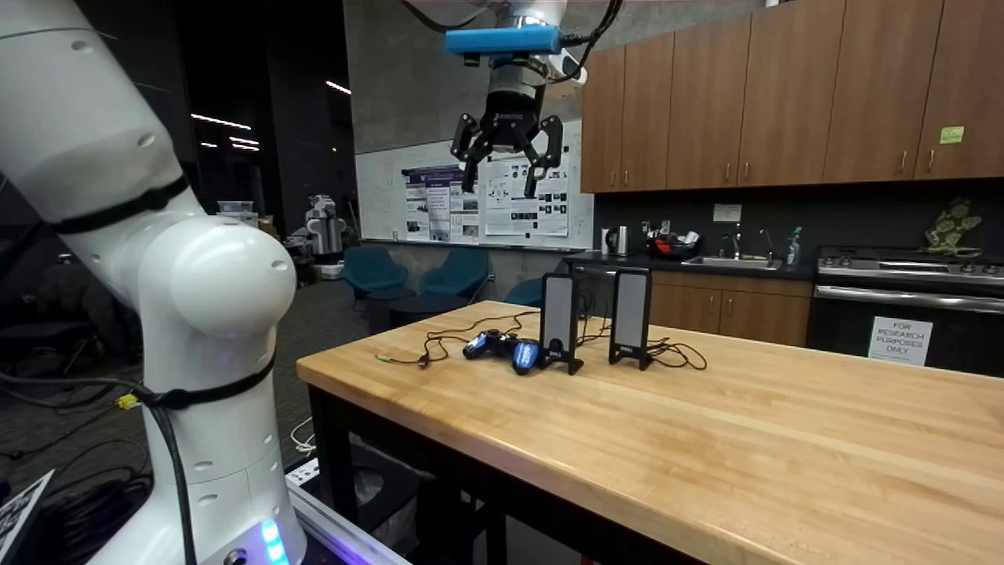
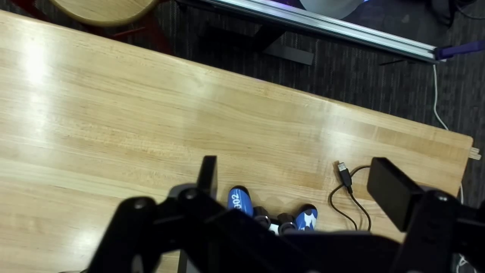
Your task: Press the left button of the gaming console
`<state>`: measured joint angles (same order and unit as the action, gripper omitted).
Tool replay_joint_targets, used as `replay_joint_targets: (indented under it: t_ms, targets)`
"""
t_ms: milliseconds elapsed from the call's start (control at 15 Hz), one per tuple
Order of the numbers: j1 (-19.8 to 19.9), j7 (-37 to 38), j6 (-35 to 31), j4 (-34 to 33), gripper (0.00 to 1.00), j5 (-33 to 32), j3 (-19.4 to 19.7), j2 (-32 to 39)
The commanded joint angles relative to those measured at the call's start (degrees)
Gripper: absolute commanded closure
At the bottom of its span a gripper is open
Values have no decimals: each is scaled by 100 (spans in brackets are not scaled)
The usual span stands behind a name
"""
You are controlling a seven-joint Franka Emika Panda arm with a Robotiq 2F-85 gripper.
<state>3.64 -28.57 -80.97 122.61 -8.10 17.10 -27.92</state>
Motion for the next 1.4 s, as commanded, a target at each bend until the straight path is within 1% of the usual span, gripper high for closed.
replay_joint_targets:
  t_ms: [0,333,533,667,733,1333]
  targets:
    - [65,22,-89,18,0,34,-47,-7]
    - [54,-49,-128,23,0,33,-39,-10]
    - [75,-54,-686,152,0,-242,-91,-84]
    - [76,-72,-855,178,0,-319,-96,-71]
    - [64,-33,-679,79,0,-173,-75,14]
    - [68,-41,-862,136,0,-223,-86,0]
